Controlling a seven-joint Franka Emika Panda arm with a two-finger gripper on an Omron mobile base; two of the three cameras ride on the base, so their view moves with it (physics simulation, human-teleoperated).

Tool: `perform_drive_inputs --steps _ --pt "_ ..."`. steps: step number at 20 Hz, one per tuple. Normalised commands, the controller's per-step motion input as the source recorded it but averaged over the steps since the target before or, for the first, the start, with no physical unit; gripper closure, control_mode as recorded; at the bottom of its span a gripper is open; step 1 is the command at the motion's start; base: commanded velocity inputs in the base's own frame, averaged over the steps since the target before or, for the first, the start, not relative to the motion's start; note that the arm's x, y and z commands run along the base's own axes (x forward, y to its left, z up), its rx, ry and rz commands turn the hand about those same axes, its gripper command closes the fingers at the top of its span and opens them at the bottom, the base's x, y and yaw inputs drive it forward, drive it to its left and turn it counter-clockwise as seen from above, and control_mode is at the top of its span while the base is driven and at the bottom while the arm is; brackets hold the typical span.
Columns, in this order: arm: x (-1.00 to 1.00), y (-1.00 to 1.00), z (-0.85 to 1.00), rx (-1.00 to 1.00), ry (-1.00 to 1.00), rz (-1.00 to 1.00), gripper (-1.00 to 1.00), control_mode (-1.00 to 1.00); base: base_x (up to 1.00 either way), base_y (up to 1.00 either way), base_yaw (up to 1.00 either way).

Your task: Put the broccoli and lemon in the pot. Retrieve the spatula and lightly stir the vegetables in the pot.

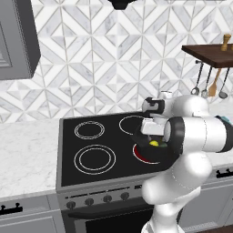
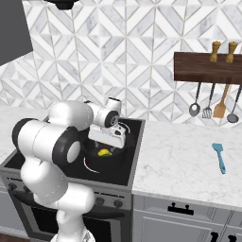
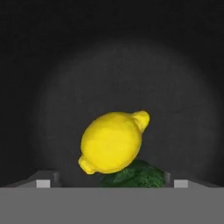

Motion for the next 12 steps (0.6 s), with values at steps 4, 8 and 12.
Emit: perform_drive_inputs --steps 4,8,12 --pt "-0.21 0.04 0.34 0.0 -0.09 0.0 -1.0 -1.0 0.0 0.0 0.0" --pt "-0.32 0.21 0.54 0.0 -0.12 0.0 -1.0 -1.0 0.0 0.0 0.0" --pt "-0.81 0.15 0.35 -0.01 -0.17 0.0 -1.0 -1.0 0.0 0.0 0.0"
